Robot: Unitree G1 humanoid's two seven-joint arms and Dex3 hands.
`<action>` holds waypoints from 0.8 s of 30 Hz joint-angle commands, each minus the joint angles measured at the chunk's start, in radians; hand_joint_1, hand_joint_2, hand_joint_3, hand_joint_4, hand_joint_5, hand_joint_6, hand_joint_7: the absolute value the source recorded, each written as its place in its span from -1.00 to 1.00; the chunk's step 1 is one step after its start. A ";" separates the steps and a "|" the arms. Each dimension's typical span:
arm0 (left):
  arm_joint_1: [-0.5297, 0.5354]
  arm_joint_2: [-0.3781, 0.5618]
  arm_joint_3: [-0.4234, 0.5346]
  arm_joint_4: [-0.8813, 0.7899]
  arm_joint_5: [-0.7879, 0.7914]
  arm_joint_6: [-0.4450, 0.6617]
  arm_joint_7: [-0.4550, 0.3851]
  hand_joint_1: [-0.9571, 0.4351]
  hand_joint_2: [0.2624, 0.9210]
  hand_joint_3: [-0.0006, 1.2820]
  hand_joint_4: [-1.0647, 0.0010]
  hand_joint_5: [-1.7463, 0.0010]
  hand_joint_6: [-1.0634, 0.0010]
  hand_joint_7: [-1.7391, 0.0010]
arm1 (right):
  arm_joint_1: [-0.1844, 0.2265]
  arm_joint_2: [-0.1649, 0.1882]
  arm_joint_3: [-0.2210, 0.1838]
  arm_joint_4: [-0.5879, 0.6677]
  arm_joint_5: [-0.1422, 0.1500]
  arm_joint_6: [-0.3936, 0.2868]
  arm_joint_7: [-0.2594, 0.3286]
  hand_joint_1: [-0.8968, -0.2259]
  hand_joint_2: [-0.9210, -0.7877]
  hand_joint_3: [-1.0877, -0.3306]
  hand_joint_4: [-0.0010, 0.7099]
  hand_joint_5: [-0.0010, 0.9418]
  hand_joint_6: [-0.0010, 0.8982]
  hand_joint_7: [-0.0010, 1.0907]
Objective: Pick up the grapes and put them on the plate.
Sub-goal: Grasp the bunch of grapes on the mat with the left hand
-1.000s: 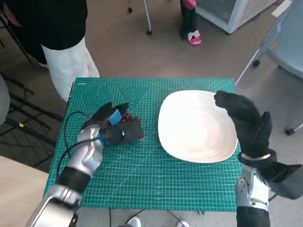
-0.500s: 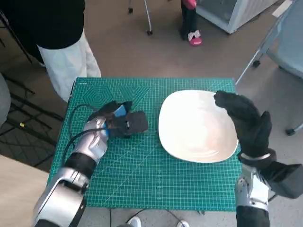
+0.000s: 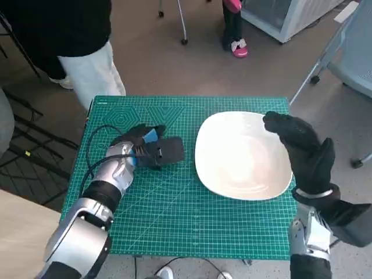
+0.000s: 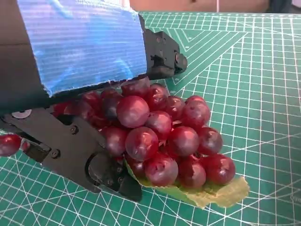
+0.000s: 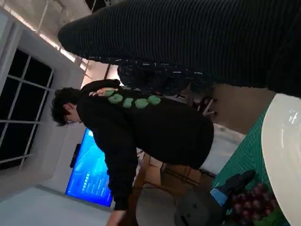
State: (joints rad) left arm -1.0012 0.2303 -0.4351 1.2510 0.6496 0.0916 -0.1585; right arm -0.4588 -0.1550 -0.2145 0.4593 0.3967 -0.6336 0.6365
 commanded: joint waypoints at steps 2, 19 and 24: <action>0.061 -0.038 -0.039 0.059 0.011 0.004 -0.016 -0.02 0.39 -0.99 0.90 0.99 0.47 0.98 | 0.024 -0.001 0.002 -0.005 -0.004 0.020 -0.016 -0.17 -1.00 -0.25 -0.01 -0.99 -0.70 -0.79; 0.073 -0.040 -0.054 0.063 0.001 0.001 0.020 0.24 0.52 -0.98 0.09 0.64 0.18 0.98 | 0.040 0.001 0.008 -0.038 -0.010 0.039 -0.034 -0.17 -1.00 -0.25 -0.01 -0.99 -0.71 -0.76; 0.073 -0.042 -0.084 0.058 0.026 0.021 0.028 0.70 0.87 -0.72 0.11 -0.40 -0.08 0.96 | 0.047 0.003 0.011 -0.051 -0.012 0.043 -0.040 -0.17 -1.00 -0.24 -0.01 -0.99 -0.71 -0.76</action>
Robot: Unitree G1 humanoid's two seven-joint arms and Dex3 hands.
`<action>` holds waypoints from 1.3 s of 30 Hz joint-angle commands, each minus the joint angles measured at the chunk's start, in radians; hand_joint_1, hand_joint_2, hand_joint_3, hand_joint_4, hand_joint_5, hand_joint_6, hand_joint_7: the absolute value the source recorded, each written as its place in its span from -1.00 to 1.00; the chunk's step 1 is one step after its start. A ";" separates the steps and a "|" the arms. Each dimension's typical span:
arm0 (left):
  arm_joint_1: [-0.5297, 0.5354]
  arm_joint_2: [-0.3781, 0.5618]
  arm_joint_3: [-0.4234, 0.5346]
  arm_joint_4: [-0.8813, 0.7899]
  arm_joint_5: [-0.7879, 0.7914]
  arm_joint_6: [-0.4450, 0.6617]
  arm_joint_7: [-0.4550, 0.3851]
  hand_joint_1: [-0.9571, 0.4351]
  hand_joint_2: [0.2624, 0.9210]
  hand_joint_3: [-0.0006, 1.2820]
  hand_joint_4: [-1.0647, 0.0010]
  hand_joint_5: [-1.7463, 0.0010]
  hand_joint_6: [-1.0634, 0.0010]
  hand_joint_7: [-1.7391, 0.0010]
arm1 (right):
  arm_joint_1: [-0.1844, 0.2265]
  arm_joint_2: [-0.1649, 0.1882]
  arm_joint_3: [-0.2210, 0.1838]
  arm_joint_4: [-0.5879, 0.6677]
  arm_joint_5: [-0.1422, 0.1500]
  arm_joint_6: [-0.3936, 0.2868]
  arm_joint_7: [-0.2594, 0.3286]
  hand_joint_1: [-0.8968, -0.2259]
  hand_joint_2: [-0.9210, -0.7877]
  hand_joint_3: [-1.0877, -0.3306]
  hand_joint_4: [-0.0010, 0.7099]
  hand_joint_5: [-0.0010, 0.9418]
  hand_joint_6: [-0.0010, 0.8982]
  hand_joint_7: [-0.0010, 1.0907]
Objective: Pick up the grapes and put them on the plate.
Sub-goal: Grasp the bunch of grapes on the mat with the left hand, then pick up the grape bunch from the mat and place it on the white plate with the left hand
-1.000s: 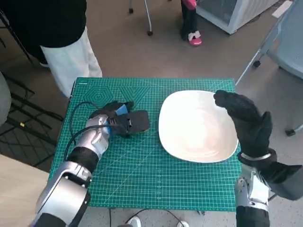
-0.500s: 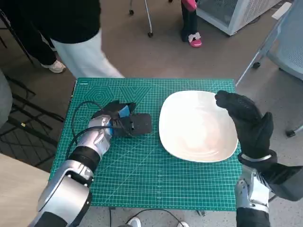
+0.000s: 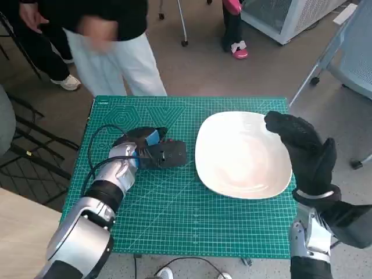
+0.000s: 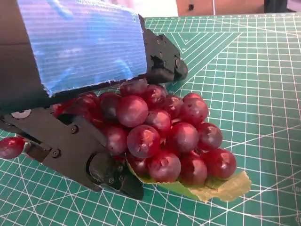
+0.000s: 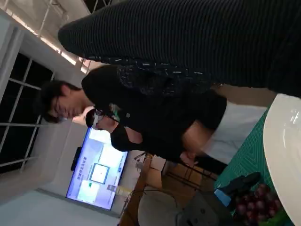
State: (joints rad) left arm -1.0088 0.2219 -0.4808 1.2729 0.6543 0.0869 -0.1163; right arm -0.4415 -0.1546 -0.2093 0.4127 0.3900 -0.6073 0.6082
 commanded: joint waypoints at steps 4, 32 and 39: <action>0.079 -0.034 -0.065 0.026 0.039 0.041 -0.003 0.65 0.97 -0.62 0.10 -0.63 -0.10 0.42 | 0.032 0.004 0.007 -0.007 -0.006 0.015 -0.013 -0.17 -1.00 -0.23 -0.01 -0.99 -0.71 -0.75; 0.104 -0.003 -0.062 -0.027 0.020 0.022 0.014 0.37 1.00 -0.73 -0.04 -0.51 0.01 -0.45 | 0.017 0.018 0.021 0.026 0.001 -0.005 0.000 -0.14 -1.00 -0.24 -0.01 -0.99 -0.74 -0.71; 0.105 -0.001 -0.063 -0.023 0.012 0.032 0.003 0.37 1.00 -0.72 -0.05 -0.52 0.03 -0.44 | 0.021 0.017 0.018 0.029 0.003 -0.010 0.001 -0.14 -1.00 -0.24 0.00 -0.99 -0.75 -0.70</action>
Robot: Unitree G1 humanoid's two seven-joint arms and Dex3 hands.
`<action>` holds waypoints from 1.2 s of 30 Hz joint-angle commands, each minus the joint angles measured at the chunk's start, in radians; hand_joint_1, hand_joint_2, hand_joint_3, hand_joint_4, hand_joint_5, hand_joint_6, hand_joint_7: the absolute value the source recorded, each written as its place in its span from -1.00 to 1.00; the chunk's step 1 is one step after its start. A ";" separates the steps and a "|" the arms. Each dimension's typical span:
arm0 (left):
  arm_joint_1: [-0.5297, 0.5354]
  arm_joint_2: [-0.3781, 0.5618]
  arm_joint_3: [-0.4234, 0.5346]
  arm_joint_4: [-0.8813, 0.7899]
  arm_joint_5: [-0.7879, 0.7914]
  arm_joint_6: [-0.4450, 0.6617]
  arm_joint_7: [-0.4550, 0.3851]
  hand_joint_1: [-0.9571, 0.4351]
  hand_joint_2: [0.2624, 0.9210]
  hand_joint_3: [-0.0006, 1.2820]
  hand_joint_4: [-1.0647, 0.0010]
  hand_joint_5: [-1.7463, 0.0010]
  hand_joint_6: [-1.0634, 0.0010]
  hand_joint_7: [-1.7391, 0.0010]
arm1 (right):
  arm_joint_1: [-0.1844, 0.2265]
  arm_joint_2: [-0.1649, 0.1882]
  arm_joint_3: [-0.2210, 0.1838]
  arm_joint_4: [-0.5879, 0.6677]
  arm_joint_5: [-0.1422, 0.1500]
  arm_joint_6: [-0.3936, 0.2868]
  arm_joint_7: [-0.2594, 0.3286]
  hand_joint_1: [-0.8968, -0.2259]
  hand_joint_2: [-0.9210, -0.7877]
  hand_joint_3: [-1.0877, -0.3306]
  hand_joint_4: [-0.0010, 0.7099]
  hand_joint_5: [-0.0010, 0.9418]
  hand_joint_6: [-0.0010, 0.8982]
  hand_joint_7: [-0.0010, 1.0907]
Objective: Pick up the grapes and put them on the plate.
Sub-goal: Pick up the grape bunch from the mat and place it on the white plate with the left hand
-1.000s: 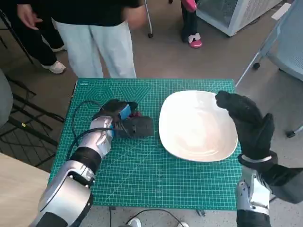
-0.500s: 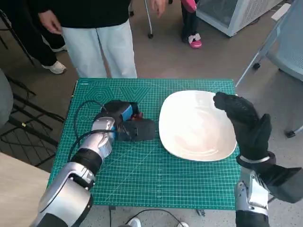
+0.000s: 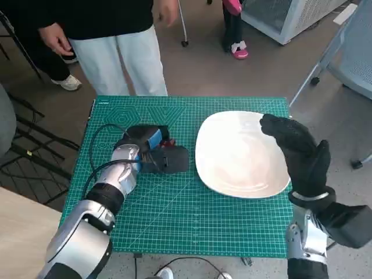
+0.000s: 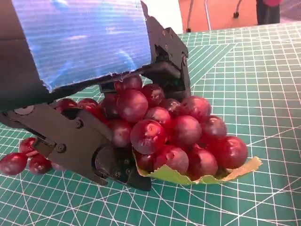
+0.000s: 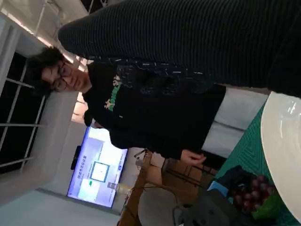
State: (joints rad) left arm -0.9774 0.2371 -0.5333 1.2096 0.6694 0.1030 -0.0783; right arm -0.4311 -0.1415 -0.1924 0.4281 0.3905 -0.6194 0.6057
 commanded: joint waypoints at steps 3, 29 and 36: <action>0.075 -0.015 -0.014 0.039 -0.001 0.017 -0.034 0.37 1.00 -0.72 -0.04 -0.52 0.04 -0.45 | 0.011 0.004 0.000 0.016 0.003 -0.001 0.003 -0.13 -1.00 -0.25 0.01 -0.99 -0.75 -0.70; 0.143 0.110 0.020 -0.290 -0.023 0.058 -0.158 0.38 1.00 -0.69 0.03 -0.65 0.02 -0.35 | 0.011 0.020 0.011 0.031 -0.012 -0.027 -0.006 -0.12 -1.00 -0.24 0.01 -0.99 -0.77 -0.66; 0.221 0.182 0.051 -0.569 0.000 0.142 -0.217 0.38 1.00 -0.66 0.03 -0.70 0.07 -0.33 | 0.008 0.026 0.016 0.032 -0.023 -0.025 -0.018 -0.14 -1.00 -0.24 0.01 -0.99 -0.77 -0.65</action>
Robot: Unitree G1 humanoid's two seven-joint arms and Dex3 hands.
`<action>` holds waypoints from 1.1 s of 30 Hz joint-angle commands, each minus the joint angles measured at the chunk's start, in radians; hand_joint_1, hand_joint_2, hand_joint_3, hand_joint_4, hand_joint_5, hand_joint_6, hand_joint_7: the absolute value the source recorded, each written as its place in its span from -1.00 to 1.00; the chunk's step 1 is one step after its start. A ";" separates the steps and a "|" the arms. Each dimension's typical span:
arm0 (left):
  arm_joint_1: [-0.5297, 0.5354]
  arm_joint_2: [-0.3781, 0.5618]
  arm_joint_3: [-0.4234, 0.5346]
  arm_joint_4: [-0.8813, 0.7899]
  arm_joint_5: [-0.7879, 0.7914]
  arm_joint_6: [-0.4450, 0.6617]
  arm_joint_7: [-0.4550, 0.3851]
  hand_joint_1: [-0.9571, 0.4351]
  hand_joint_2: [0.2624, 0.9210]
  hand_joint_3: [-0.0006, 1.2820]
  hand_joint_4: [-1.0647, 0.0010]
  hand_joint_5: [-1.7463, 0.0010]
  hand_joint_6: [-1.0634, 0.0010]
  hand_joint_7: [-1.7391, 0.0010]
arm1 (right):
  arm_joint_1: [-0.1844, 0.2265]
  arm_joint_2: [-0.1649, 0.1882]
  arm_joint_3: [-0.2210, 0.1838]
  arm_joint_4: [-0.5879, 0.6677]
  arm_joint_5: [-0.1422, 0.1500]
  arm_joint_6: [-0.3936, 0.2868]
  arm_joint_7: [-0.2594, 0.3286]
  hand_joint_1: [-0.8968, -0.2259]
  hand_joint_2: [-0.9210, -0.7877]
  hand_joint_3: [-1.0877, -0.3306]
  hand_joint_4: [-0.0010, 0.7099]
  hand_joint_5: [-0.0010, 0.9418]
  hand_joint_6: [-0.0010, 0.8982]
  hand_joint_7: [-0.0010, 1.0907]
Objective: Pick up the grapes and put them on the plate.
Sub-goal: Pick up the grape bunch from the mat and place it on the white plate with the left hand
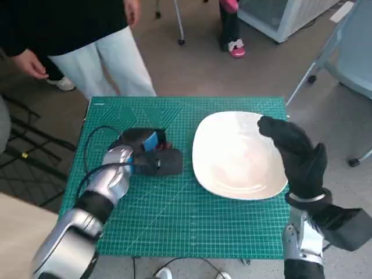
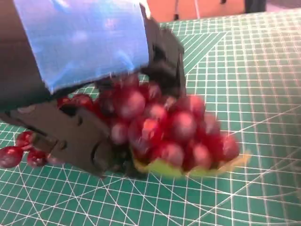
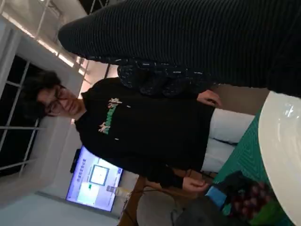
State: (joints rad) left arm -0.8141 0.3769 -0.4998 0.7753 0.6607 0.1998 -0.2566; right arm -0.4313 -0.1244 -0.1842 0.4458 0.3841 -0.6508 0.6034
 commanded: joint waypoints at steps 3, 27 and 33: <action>0.085 0.067 0.034 -0.233 0.016 0.075 -0.051 0.38 1.00 -0.66 0.02 -0.70 0.10 -0.34 | 0.007 0.012 0.010 0.015 -0.021 0.006 -0.021 -0.14 -1.00 -0.24 0.01 -0.99 -0.78 -0.65; 0.235 0.180 0.155 -0.732 0.057 0.157 -0.101 0.38 1.00 -0.68 0.01 -0.47 0.10 -0.56 | -0.015 0.019 0.019 0.034 -0.015 0.019 -0.023 -0.19 -1.00 -0.24 0.01 -0.99 -0.80 -0.61; 0.242 0.180 0.167 -0.754 0.061 0.147 -0.097 0.38 1.00 -0.67 0.03 -0.45 0.08 -0.59 | -0.018 0.019 0.019 0.037 -0.005 0.025 -0.015 -0.19 -1.00 -0.24 0.01 -1.00 -0.82 -0.60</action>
State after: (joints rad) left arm -0.5810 0.5449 -0.3485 0.0486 0.7076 0.3530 -0.3526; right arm -0.4512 -0.1102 -0.1644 0.4674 0.3705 -0.6429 0.5850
